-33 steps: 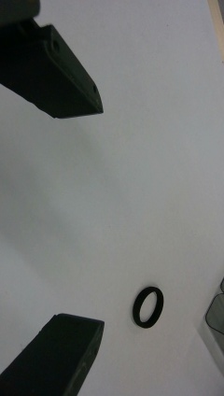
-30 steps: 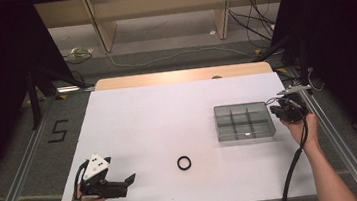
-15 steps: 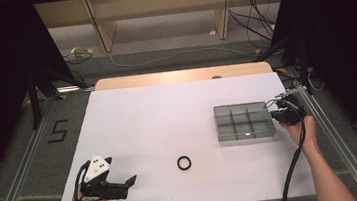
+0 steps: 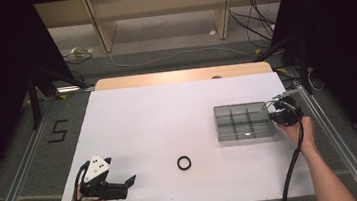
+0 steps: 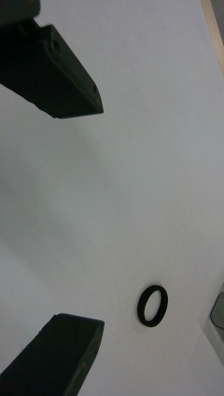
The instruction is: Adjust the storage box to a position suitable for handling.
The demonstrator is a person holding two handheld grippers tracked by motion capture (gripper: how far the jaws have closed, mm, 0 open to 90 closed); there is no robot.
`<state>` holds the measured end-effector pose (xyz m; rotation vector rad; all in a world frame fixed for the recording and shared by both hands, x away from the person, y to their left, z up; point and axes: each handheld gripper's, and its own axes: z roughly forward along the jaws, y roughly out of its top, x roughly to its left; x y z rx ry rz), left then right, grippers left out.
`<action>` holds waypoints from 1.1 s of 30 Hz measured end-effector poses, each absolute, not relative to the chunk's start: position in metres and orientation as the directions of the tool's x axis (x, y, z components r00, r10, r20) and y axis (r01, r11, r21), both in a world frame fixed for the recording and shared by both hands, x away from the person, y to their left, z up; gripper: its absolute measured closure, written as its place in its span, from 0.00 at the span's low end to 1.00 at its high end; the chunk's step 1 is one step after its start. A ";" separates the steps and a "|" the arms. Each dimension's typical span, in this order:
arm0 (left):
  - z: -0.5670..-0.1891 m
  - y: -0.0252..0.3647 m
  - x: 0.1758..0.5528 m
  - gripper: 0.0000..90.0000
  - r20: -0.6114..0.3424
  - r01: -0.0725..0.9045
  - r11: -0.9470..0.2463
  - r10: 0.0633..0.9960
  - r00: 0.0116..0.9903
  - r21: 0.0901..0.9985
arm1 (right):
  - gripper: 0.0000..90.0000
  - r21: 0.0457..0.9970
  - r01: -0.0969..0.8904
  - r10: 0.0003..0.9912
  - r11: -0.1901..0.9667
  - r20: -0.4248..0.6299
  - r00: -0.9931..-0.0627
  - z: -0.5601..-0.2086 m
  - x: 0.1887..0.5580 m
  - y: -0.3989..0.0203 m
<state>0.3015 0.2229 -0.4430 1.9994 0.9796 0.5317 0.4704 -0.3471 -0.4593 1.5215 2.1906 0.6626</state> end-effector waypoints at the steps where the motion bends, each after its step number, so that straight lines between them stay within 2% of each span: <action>1: -0.443 0.223 0.301 0.00 0.014 0.444 -0.354 0.794 0.607 0.823 | 1.00 0.582 0.756 0.941 0.301 -0.051 -0.335 -0.460 0.470 -0.347; 33: -0.442 0.224 0.300 0.00 0.022 0.439 -0.362 0.791 0.611 0.822 | 1.00 0.561 0.776 0.945 0.287 -0.034 -0.324 -0.462 0.468 -0.338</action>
